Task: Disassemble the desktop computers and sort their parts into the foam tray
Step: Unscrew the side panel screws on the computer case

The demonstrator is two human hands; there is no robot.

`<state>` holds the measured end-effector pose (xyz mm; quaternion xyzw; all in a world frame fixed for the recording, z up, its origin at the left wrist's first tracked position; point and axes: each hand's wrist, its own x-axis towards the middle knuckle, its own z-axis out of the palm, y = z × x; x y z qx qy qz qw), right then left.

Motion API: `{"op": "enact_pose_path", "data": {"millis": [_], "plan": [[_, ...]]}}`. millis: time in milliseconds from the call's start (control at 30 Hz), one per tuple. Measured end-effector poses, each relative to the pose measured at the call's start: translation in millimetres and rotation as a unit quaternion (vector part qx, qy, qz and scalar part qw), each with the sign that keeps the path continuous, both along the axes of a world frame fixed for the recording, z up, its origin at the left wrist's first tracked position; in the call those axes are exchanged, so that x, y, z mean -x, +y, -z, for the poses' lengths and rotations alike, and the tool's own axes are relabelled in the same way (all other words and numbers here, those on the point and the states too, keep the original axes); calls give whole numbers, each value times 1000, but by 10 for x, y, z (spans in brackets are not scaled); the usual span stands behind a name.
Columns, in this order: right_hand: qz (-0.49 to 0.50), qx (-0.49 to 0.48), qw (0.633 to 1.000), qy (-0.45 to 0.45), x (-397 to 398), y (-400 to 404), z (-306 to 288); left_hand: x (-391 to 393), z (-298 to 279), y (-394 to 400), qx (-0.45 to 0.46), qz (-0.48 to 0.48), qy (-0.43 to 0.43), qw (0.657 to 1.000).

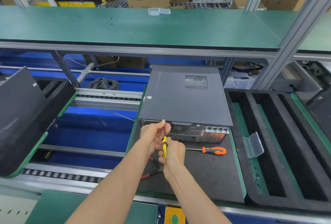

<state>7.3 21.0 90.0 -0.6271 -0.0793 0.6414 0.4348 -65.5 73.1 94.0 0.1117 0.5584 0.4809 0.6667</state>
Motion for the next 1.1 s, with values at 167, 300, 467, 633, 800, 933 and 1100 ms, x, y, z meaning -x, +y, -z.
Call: {"op": "enact_pose_path", "data": {"millis": [167,300,467,633,800,933,1100], "plan": [[-36,-33,998,-26,-3,-35,28,4,12,17,3,-29,-39,999],[-25,-13,1000,-4,18,-5,23,10,8,21,8,-14,-42,999],[-17,-23,999,-17,-13,-12,54,20,31,34,-9,-16,-19,1000],[-61,-54,996,-26,-37,-16,38,13,76,51,-15,-14,3,1000],[-65,-33,997,-28,-100,3,-24,-2,88,22,-34,-16,2,999],[-78,-32,995,-51,-151,-24,-37,-29,76,18,-39,-42,-12,998],[-100,-30,991,-84,-174,-68,-53,-67,62,7,-41,-65,-31,997]]}}
